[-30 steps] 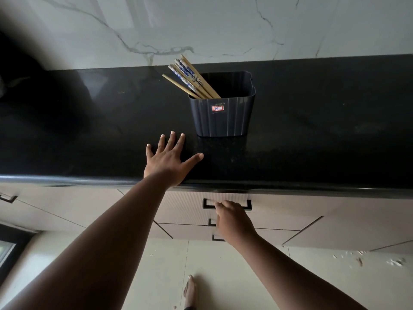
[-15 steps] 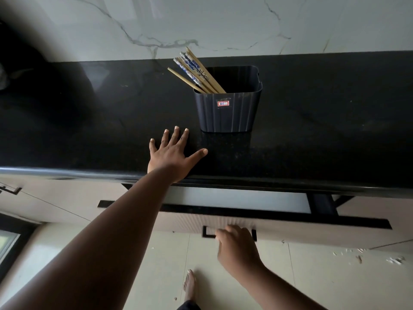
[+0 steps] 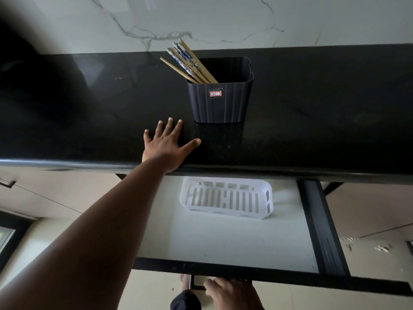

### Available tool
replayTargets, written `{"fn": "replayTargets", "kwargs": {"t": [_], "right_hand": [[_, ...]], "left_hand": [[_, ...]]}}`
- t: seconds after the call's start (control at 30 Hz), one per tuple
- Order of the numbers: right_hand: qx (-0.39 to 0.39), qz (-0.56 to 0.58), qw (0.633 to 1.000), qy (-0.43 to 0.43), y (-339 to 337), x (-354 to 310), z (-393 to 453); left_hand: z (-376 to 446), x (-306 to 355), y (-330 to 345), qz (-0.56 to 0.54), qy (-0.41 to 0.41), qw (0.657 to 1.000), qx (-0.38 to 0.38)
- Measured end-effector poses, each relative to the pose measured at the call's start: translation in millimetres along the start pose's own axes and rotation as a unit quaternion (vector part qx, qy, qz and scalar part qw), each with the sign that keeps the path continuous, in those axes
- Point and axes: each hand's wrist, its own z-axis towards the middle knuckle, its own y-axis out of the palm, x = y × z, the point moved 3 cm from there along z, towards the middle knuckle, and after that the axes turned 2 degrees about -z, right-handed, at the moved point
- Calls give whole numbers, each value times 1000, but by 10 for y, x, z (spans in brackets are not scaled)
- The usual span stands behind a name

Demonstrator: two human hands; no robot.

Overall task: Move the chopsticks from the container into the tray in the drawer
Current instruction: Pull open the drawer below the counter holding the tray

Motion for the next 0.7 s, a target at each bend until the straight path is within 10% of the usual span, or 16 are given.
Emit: {"fn": "replayTargets", "kwargs": {"t": [0.27,0.37,0.47,0.7], "right_hand": [[-304,158,939,26,-436,-116,97],[-188,276,941,54,-973,-36,270],[16,150,987,61,-1295,249,567],[-107,-55,986,112,-683,732,1161]], "left_hand": [[3,-15,38,10,0,1000,2],[2,-8,38,9,-1,1000,2],[-11,5,25,8,-3,1000,3],[-1,-27,11,-4,5,1000,10]]}}
